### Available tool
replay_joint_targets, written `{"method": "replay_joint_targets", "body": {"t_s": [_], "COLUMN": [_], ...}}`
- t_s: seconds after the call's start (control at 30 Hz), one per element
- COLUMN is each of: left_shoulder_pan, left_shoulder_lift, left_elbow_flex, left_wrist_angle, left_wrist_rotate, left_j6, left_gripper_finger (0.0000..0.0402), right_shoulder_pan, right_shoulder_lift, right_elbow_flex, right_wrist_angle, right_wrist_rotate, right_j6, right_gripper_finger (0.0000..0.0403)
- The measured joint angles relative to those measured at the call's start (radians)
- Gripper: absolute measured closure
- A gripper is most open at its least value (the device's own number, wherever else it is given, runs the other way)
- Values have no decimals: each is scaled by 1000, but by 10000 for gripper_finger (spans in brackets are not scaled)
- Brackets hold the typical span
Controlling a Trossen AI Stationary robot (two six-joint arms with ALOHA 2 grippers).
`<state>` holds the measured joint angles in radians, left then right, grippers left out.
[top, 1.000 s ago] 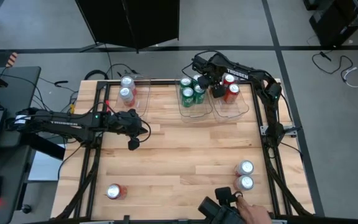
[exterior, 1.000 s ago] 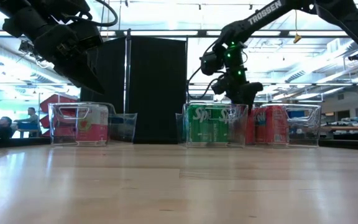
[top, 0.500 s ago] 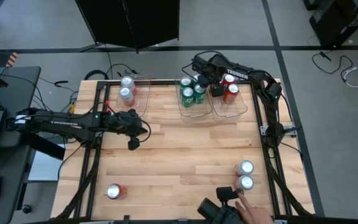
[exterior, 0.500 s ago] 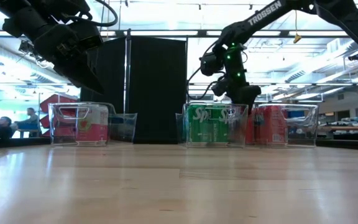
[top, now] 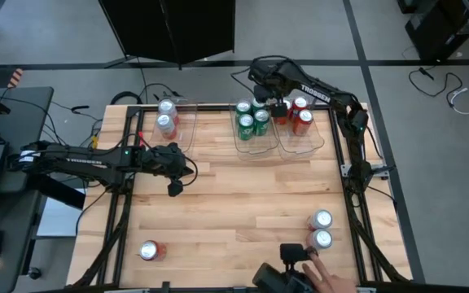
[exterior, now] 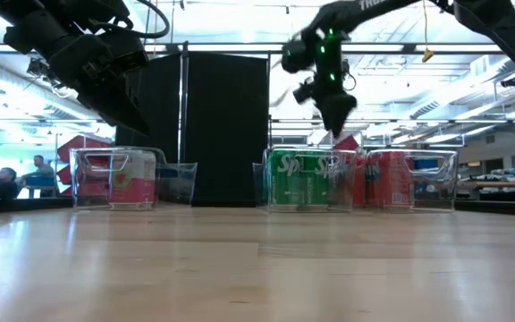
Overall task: Sort soda cans
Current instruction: Put the top pink-white soda can into the left transparent bin
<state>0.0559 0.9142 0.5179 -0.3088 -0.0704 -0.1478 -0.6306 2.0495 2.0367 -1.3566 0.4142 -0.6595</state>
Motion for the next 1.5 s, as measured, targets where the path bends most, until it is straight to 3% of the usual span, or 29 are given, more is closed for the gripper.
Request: {"method": "replay_joint_targets", "body": {"t_s": [0.27,0.37,0.5,0.73,0.87,1.07,1.27,1.5], "left_shoulder_pan": [6,8,-39,-181,-253,-329,-340,-340], "left_shoulder_lift": [9,10,10,10,9,9,6,8], "left_elbow_flex": [0,21,108,282,333,317,283,282], "left_wrist_angle": [109,120,-20,-313,-404,-488,-487,-427], "left_wrist_rotate": [-10,64,138,3,-45,-78,-88,-27], "left_j6": [-42,34,87,43,-21,-110,-142,-122], "left_gripper_finger": [390,390,396,400,400,401,401,401], "right_shoulder_pan": [126,185,258,408,466,579,736,928], "right_shoulder_lift": [-3,-3,-3,-3,-3,-9,-79,-252], "right_elbow_flex": [198,208,188,119,49,-117,-273,-424], "right_wrist_angle": [-31,-25,29,260,400,454,443,371], "right_wrist_rotate": [-143,-221,-426,-618,-702,-706,-545,-351], "right_j6": [171,250,327,285,321,393,584,1052], "right_gripper_finger": [74,102,183,382,383,400,402,402]}}
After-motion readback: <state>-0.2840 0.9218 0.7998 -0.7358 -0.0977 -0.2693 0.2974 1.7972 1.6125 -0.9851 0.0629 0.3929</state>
